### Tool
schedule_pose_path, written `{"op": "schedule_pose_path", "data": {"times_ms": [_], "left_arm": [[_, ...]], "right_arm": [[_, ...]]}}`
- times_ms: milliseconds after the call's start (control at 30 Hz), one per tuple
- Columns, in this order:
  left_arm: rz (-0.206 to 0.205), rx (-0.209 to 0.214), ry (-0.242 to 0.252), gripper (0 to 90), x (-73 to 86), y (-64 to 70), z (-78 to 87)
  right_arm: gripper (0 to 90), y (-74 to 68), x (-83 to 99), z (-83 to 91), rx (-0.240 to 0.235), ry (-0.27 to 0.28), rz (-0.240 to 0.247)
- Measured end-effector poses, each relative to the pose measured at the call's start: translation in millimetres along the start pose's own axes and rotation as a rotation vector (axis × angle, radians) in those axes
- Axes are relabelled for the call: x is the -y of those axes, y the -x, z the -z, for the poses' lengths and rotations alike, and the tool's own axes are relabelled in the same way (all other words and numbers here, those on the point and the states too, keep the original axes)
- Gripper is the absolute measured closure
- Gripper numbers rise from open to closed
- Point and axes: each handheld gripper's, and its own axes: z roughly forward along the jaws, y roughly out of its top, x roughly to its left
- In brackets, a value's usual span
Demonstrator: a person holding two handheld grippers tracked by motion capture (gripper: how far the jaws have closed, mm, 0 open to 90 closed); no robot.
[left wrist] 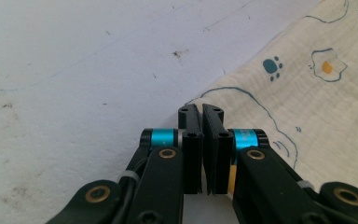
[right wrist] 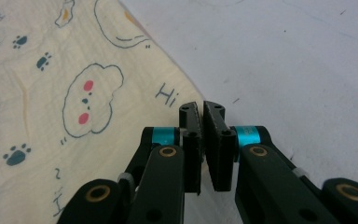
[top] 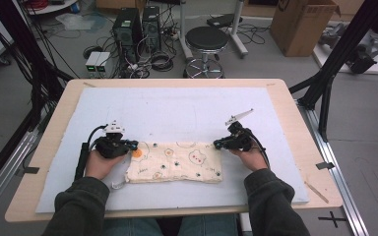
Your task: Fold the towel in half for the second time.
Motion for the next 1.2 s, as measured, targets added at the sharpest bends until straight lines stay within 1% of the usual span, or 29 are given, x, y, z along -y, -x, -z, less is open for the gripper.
{"op": "schedule_pose_path", "data": {"times_ms": [67,100,233,467,700,733,800,900,933,967,1033,1100,1200], "left_arm": [[0.007,0.002,0.01,86.3,-0.1,0.7,0.6],[0.001,0.003,0.008,86.3,-0.3,0.3,1.8],[0.011,0.011,0.029,86.4,-0.9,0.2,6.1],[0.003,0.016,0.046,86.4,-0.4,1.1,12.7],[-0.031,0.019,0.059,86.3,0.2,5.8,22.1],[-0.03,0.02,0.062,86.4,0.6,6.7,22.5],[-0.042,0.02,0.062,86.3,1.1,9.4,24.2],[-0.052,0.026,0.065,86.3,2.4,12.3,26.9],[-0.057,0.026,0.064,86.3,3.0,13.1,27.5],[-0.063,0.028,0.061,86.4,3.9,13.9,28.5],[-0.061,0.028,0.065,86.3,5.8,15.3,29.3],[-0.067,0.028,0.063,86.3,7.3,16.3,30.4],[-0.068,0.029,0.073,86.3,8.5,18.2,32.2]], "right_arm": [[86.1,-0.3,-0.4,2.5,-0.001,0.015,-0.005],[86.1,0.0,-0.4,3.6,-0.007,0.02,-0.002],[86.1,-0.3,0.2,8.5,-0.004,0.038,-0.01],[86.1,-4.4,-0.3,15.1,-0.007,0.07,0.008],[86.0,-11.0,-0.3,22.7,-0.02,0.104,0.033],[86.0,-12.5,-0.1,24.1,-0.018,0.107,0.034],[86.0,-14.4,0.3,25.2,-0.014,0.114,0.05],[86.0,-18.6,1.7,25.6,0.002,0.097,0.059],[86.0,-19.3,2.1,25.1,0.006,0.096,0.071],[86.0,-20.5,2.8,25.3,0.006,0.096,0.071],[86.0,-21.9,3.8,25.7,0.008,0.1,0.08],[86.0,-23.9,5.2,27.1,0.002,0.098,0.078],[86.0,-26.6,7.1,29.0,-0.002,0.115,0.088]]}}
